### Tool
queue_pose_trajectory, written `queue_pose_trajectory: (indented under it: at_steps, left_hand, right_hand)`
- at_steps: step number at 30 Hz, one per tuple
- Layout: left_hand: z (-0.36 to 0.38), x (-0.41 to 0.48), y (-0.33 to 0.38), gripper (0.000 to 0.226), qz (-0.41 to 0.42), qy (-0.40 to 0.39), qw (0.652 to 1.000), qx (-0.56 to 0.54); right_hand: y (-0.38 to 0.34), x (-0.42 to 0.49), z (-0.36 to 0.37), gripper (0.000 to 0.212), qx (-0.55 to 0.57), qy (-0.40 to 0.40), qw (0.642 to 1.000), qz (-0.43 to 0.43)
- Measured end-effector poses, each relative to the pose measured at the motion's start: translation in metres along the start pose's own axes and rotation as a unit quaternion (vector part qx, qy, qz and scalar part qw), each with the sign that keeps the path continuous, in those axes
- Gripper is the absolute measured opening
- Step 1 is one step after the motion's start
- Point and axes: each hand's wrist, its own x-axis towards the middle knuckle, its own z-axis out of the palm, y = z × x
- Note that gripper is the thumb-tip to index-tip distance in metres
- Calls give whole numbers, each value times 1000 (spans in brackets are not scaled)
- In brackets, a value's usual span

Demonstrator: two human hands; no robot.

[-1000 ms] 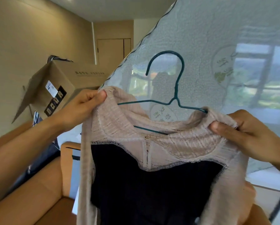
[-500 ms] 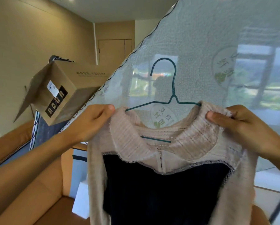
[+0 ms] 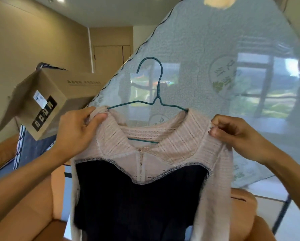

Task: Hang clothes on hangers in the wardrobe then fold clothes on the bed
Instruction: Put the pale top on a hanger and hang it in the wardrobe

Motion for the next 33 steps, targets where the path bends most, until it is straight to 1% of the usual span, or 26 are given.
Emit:
queue_pose_trajectory:
  at_steps: [1, 3, 5, 8, 10, 12, 14, 16, 19, 21, 23, 25, 28, 30, 33]
  left_hand:
    - [-1, 1, 0, 58, -1, 3, 1000, -1]
    - [-4, 3, 5, 58, 0, 12, 1000, -8]
    - [-7, 6, 12, 54, 5, 31, 1000, -2]
    - [-12, 7, 19, 53, 6, 43, 999, 16]
    - [-15, 4, 22, 55, 5, 41, 999, 25]
    - [-18, 1, 26, 53, 0, 43, 999, 31]
    - [-26, -1, 31, 49, -7, 43, 999, 32]
    - [-37, -4, 34, 44, -18, 33, 999, 32]
    - [-62, -10, 32, 37, -37, 8, 998, 44]
    - [-83, -18, 33, 41, -53, -18, 997, 52]
    - [-103, -26, 39, 47, -66, -27, 996, 53]
    - [-123, -32, 44, 43, -79, -28, 996, 34]
    - [-159, -42, 42, 41, -101, -49, 992, 64]
    - [-184, -50, 41, 39, -119, -60, 988, 79]
    - [-217, -59, 42, 41, -110, -48, 990, 79]
  right_hand:
    - [2, 0, -2, 22, -5, 6, 1000, 0]
    - [4, -1, -2, 20, -31, 29, 999, -18]
    - [8, -3, 2, 20, -88, 57, 993, -44]
    - [20, -7, 6, 27, -201, 81, 974, -62]
    - [23, -4, 9, 28, -228, 80, 968, -65]
    - [18, 4, 15, 27, -196, 67, 976, -69]
    - [8, 15, 22, 28, -131, 47, 987, -83]
    - [-1, 27, 30, 28, -75, 39, 992, -90]
    - [-9, 44, 39, 24, 13, 40, 996, -76]
    - [-13, 55, 49, 25, 48, 39, 995, -76]
    - [-17, 65, 61, 25, 70, 33, 993, -87]
    - [-24, 73, 73, 23, 91, 31, 991, -94]
    - [-42, 82, 92, 21, 114, 28, 987, -111]
    - [-58, 86, 103, 24, 119, 28, 984, -126]
    - [-87, 91, 115, 22, 110, 10, 980, -164]
